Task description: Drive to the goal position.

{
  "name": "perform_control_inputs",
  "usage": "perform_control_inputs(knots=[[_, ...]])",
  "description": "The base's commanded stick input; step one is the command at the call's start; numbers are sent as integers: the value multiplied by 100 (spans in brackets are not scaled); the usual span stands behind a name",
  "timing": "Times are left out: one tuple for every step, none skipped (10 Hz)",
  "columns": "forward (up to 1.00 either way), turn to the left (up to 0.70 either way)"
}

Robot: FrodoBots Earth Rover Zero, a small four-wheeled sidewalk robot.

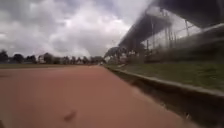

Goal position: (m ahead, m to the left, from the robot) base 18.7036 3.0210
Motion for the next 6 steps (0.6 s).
perform_control_inputs(knots=[[85, 35], [85, 35], [85, 28], [85, 12], [85, 1], [85, 1]])
